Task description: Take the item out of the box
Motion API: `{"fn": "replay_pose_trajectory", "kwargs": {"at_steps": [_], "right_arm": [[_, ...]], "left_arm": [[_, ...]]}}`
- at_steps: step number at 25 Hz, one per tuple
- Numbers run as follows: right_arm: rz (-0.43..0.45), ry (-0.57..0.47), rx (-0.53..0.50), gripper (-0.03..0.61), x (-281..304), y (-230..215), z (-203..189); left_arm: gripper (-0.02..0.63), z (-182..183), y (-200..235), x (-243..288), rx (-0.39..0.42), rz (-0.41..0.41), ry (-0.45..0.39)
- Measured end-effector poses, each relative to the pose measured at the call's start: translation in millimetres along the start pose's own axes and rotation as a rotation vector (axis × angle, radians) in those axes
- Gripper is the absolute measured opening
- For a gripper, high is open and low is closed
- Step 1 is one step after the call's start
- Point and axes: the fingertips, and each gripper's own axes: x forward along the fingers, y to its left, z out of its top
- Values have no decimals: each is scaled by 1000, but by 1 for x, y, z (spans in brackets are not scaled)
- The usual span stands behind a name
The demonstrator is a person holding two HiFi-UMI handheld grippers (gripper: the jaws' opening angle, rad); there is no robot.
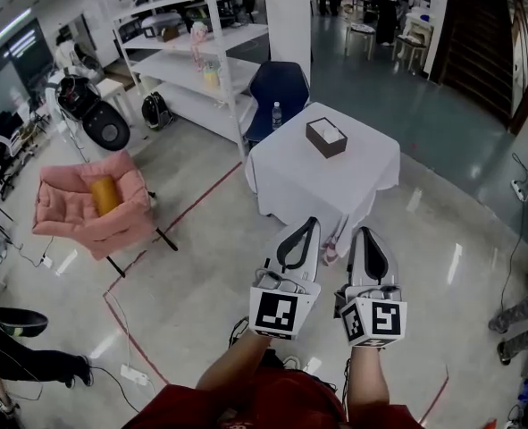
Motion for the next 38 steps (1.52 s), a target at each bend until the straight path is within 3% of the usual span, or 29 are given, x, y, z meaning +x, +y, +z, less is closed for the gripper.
{"fn": "replay_pose_trajectory", "kwargs": {"at_steps": [9, 19, 38], "right_arm": [[-14, 37, -19, 2, 41, -21, -30], [-29, 38, -44, 2, 126, -24, -45], [-27, 72, -83, 2, 309, 23, -80]], "left_arm": [[3, -38, 20, 39, -28, -13, 30], [3, -68, 75, 101, -37, -32, 46], [3, -110, 237, 189, -84, -18, 65]]}}
